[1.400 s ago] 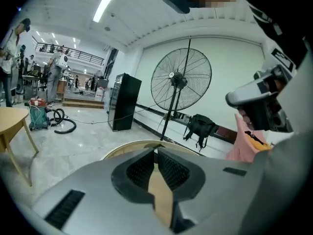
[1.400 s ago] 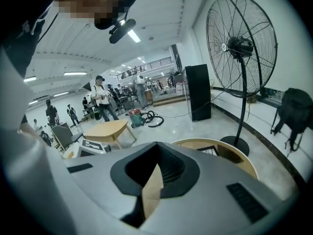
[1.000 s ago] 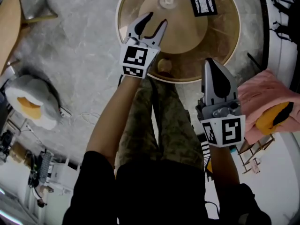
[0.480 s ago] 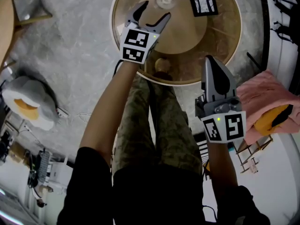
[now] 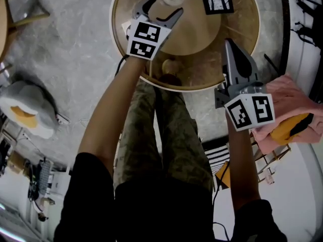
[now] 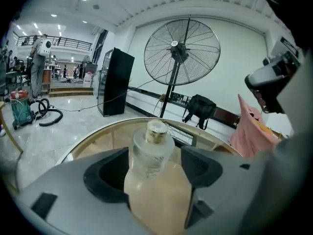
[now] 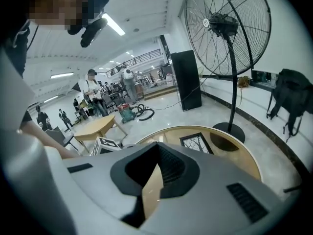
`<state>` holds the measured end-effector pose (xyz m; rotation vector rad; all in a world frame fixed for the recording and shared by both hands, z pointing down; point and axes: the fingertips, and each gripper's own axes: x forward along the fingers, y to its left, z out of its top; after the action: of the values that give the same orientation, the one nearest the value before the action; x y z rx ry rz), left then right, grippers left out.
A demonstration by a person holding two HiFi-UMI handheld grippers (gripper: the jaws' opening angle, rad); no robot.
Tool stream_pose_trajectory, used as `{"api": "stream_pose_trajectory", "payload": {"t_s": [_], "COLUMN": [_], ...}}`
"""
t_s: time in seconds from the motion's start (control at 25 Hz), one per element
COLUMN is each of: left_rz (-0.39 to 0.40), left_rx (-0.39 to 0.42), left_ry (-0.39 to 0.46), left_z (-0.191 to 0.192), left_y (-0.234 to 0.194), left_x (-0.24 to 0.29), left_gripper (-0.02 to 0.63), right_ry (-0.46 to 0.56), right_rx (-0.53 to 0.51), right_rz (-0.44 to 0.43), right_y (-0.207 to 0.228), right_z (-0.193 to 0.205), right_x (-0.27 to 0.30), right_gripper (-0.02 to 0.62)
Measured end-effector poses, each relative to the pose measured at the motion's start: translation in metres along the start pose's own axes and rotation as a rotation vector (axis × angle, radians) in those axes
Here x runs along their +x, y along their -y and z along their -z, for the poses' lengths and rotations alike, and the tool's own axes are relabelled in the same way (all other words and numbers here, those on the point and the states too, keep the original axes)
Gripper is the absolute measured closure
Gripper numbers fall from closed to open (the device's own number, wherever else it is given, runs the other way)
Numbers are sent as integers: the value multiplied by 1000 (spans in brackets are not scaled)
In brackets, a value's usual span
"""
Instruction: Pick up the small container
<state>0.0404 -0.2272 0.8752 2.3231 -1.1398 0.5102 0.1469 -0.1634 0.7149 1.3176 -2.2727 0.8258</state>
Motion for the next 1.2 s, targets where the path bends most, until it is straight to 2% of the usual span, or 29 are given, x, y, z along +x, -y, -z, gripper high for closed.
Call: {"api": "stream_pose_trajectory", "payload": {"t_s": [0.08,0.16,0.32,0.56,0.76,0.96,1.2], "left_rz": [-9,-13,-5,-19,-17,-21,-27], "left_rx": [5,-7,-12,8,-5,66,80], "left_ry": [-2,-9,-36,-14,9,16,4], "left_z": [2,4,8,2,0,-3,-2], "left_y": [0,-2,-3,-4,-7,-6,-7], "left_x": [5,11,22,34,37,42,49], "left_gripper": [276,275,268,267,259,255,250], "right_ry": [-7,-8,-4,-36,-29,-27,-45], "right_rx": [-17,-35,-10,6,23,21,28], "right_rz": [11,65,137,130,127,135,154], "right_y": [7,18,33,30,31,33,34], "right_z": [4,7,14,34,32,33,46], "right_x": [7,9,2,-5,1,-2,-9], "right_gripper": [578,578,578,578,578,578,578]}}
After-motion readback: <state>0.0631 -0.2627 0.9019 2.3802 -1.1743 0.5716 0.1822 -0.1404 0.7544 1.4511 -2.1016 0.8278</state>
